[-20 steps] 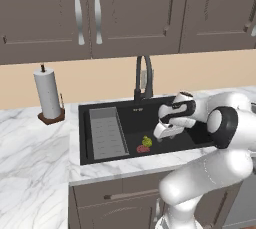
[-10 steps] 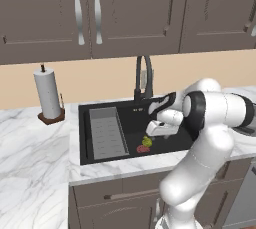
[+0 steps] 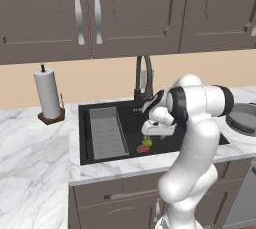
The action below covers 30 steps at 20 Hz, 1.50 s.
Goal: Dump the broccoli from the pot into the sink. Then turn on the water and wash the broccoli. Then turn off the water and put the broccoli back in the pot.
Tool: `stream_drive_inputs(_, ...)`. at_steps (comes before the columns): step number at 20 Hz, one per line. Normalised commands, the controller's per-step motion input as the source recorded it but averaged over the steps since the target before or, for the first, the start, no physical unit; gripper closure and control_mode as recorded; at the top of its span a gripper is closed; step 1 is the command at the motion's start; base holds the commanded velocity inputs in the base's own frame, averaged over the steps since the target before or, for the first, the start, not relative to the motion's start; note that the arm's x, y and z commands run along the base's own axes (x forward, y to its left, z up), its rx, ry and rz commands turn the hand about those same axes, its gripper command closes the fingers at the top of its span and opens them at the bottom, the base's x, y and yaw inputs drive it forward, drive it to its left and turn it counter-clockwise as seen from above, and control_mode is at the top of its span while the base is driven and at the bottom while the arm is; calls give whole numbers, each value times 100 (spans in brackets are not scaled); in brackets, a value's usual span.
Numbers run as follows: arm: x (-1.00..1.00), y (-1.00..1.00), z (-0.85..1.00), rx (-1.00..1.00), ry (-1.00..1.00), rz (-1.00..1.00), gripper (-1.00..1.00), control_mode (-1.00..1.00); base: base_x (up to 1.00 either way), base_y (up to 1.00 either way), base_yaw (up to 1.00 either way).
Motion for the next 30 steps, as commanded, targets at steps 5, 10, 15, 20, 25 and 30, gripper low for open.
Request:
stream_drive_inputs(5,9,0,-35,0,0,0,-100,-100,0,0,0)
stream_drive_inputs(10,14,-1,-30,0,0,0,-100,-100,0,0,0)
stream_drive_inputs(15,12,-4,-19,0,-4,0,-100,-100,0,0,0)
stream_drive_inputs(20,12,-9,-16,0,-5,0,-100,-100,0,0,0)
stream_drive_inputs(25,9,-13,-19,0,-4,0,-100,-100,0,0,0)
stream_drive_inputs(30,10,-10,-23,0,-3,0,-100,-100,0,0,0)
